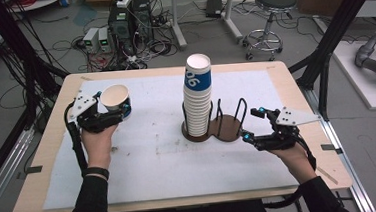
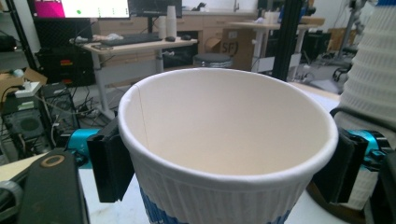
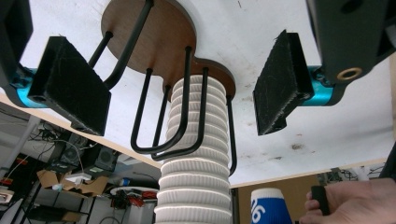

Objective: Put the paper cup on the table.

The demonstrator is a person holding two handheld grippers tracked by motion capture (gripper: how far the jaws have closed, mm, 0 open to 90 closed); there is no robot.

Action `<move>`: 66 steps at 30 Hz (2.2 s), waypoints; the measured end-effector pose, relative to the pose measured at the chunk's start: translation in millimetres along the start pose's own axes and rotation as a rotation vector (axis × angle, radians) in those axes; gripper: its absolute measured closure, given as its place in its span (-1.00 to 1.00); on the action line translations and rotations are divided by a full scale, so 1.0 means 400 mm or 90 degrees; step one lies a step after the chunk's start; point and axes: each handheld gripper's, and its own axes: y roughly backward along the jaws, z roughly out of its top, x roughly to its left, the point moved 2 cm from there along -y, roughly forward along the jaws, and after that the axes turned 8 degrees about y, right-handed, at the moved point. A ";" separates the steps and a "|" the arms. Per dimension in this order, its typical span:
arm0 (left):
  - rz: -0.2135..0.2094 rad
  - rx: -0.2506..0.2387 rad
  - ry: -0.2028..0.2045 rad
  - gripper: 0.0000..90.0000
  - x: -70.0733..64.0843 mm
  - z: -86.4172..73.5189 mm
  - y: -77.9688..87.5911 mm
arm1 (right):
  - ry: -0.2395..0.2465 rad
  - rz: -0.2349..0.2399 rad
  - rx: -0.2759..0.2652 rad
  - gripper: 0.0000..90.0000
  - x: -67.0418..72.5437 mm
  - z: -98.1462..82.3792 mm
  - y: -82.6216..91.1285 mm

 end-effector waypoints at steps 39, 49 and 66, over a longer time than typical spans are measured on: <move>0.047 0.043 0.035 -0.52 0.052 -0.125 -0.036 | 0.002 -0.009 0.000 -0.57 0.003 -0.004 0.007; 0.061 0.062 0.038 -0.54 0.063 -0.158 -0.044 | 0.000 -0.010 -0.001 -0.57 0.003 -0.004 0.008; 0.068 0.097 0.033 -0.59 0.065 -0.172 -0.053 | -0.001 -0.011 -0.001 -0.57 0.003 -0.004 0.008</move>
